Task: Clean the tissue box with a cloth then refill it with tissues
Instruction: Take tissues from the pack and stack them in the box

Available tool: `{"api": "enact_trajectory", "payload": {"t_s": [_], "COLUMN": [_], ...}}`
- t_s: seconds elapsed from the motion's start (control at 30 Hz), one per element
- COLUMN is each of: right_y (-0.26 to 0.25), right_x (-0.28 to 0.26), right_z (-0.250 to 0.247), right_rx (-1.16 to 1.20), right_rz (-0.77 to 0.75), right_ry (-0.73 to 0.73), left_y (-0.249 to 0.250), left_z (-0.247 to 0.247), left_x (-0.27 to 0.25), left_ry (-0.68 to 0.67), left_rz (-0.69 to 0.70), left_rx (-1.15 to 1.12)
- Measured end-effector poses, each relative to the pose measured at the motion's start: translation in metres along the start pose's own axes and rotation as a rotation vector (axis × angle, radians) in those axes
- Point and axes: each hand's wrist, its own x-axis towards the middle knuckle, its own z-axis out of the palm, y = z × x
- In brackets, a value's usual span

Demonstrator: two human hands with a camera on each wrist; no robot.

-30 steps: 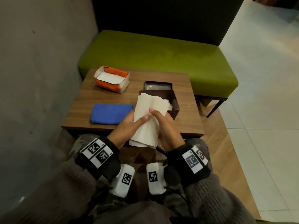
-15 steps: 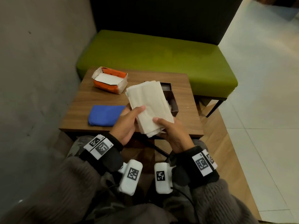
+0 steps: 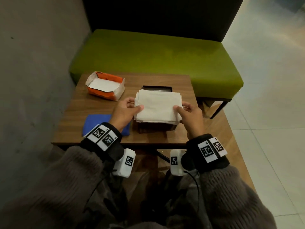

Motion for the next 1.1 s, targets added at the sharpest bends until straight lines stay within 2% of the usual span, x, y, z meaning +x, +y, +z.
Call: {"api": "enact_trajectory", "payload": {"t_s": [0.13,0.27,0.43,0.5,0.57,0.7,0.83,1.0,1.1], "right_y": [0.003,0.008,0.027,0.031,0.033,0.051,0.077,0.093,0.099], "right_x": [0.022,0.037,0.041,0.035,0.022,-0.008,-0.024,-0.029,-0.028], "right_z": [0.006,0.010,0.023,0.026,0.027,0.030,0.031,0.035,0.037], "right_rx": [-0.145,-0.395,-0.605,-0.693,-0.763,-0.832,-0.910,-0.931,-0.956], "right_rz": [0.003,-0.137,-0.212,-0.285,-0.414,-0.583,-0.589,-0.613,-0.593], "right_ry": [-0.017,-0.021,-0.038,-0.028,-0.011,-0.083,-0.187,-0.177,-0.191], "left_y": [-0.010,-0.020,-0.026,-0.027,-0.028,-0.027,-0.022,-0.012,-0.012], "left_z": [0.007,0.011,0.018,0.021,0.021,0.012,-0.021,-0.085,-0.114], "left_x": [0.025,0.038,0.040,0.039,0.037,0.034,0.043,0.091,0.125], "left_ry": [0.115,0.156,0.135,0.112,0.094,0.131,0.214,0.354,0.317], "left_rz": [0.073,0.134,0.241,0.262,0.277,0.288,0.279,0.308,0.314], "left_rx": [0.223,0.423,0.735,0.827,0.847,0.698,0.626,0.767,0.891]}}
